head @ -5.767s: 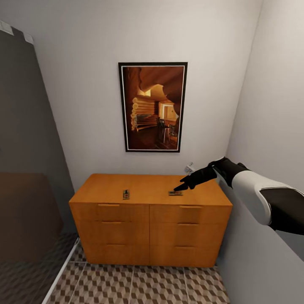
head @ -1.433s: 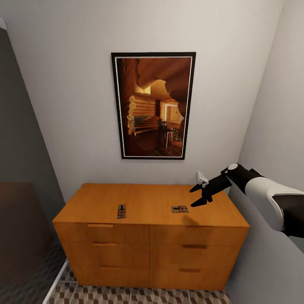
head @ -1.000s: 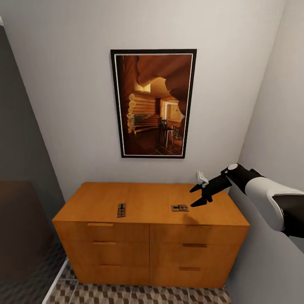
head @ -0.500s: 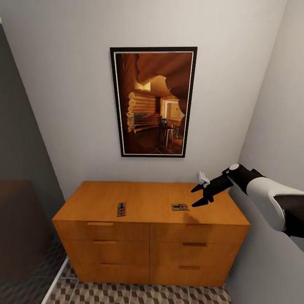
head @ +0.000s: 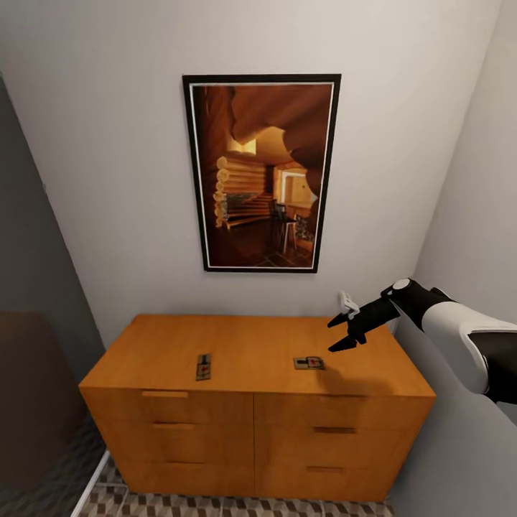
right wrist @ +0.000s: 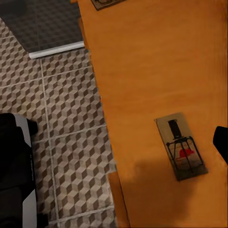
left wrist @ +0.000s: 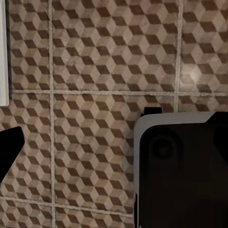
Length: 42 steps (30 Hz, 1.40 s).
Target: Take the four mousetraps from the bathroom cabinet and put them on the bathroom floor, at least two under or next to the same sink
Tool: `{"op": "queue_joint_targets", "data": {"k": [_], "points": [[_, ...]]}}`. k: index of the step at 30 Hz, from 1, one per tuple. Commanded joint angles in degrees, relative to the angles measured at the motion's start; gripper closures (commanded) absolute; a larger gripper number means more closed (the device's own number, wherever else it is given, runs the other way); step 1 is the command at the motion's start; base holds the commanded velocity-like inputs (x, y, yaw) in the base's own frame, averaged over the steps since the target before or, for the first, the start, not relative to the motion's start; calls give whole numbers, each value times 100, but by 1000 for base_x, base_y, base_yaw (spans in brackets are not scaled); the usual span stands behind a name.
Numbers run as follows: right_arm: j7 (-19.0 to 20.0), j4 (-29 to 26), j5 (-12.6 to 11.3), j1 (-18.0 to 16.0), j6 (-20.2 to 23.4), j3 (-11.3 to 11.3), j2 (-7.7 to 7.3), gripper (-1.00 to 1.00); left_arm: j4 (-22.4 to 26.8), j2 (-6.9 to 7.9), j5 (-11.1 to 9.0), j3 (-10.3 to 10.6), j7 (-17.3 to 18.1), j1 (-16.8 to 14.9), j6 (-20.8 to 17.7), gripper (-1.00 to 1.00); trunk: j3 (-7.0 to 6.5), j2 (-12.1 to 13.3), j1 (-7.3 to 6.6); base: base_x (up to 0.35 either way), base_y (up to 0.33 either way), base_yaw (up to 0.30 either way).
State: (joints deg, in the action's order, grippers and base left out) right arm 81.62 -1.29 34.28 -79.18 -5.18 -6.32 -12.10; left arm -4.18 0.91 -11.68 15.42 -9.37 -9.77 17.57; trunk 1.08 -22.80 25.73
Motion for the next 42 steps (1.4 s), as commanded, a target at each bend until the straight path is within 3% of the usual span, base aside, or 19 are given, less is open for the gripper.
{"op": "queue_joint_targets", "data": {"k": [1, 23, 42], "points": [[5, -3, -27, -4, -54, -44, -2, -100, -22, -3, -45, 49, -3, -9, 36, -100, 11, -11, 6, 199, 0, 0], [0, -3, -27, -3, -54, -45, 7, -100, -22, -3, -45, 49, 3, 15, 36, -100, 16, -11, 6, 30, 0, 0], [-22, -3, -27, -1, -54, -45, 14, -100, -22, -3, -45, 49, 4, 26, 36, -100, 113, -11, 6, 0, 0, 0]]}}
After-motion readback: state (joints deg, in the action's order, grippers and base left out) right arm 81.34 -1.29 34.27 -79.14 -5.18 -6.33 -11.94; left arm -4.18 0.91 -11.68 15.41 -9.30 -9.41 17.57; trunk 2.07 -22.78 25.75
